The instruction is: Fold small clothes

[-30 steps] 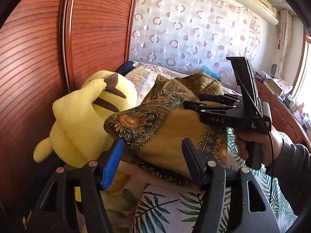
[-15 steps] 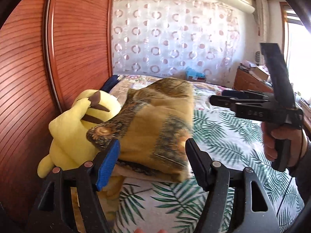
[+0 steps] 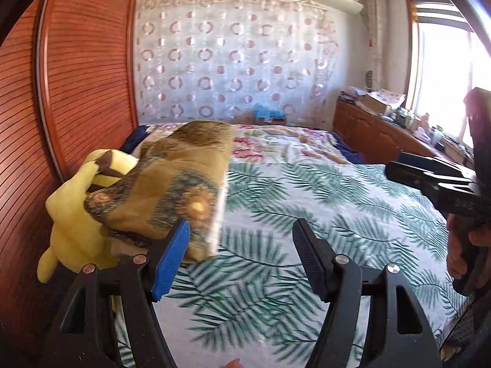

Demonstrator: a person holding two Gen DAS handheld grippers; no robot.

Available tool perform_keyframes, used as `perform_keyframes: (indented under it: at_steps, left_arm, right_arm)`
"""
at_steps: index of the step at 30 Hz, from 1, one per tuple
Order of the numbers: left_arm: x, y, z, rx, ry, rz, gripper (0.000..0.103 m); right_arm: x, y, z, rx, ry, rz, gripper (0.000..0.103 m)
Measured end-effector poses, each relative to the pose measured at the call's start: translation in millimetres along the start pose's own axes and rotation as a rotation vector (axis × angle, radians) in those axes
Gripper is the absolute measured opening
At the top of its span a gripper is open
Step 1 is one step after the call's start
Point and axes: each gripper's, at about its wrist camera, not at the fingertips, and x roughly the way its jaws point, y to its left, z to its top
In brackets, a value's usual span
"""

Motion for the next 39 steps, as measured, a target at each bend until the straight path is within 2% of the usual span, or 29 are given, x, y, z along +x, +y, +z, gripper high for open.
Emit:
perform_keyframes:
  at_steps: [2,8,13,19,24,30,39]
  left_arm:
    - [-5,-13,0,0.015,-0.003,-0.014,0.07]
    - [-25,-45,4,0.037,-0.028,-0.023,0.07]
    - [-41,-59,5,0.035,-0.05,-0.062,0.07]
    - [-56,-71,14,0.061,-0.067,-0.05,0.07]
    - [-70,-74,20,0.067,-0.097,-0.034,0.07]
    - [-77,-75,22,0.072,-0.113,-0.031,0.07]
    - [-79,-77,23,0.068,-0.114,-0.032,0.07]
  right_arm:
    - [-29,-1,-11,0.023,-0.025,-0.037,0.085]
    - [-102,10,-29,0.088,-0.083,-0.16,0.094]
    - [-160,15,-42,0.141,-0.135,-0.246,0.095]
    - [-199,35,-52,0.16,-0.162,-0.306,0.095]
    - [-211,46,-56,0.162,-0.172,-0.326,0.095]
    - [-199,51,-57,0.162,-0.171,-0.33,0.095]
    - [-190,34,-57,0.163,-0.164,-0.329,0.095]
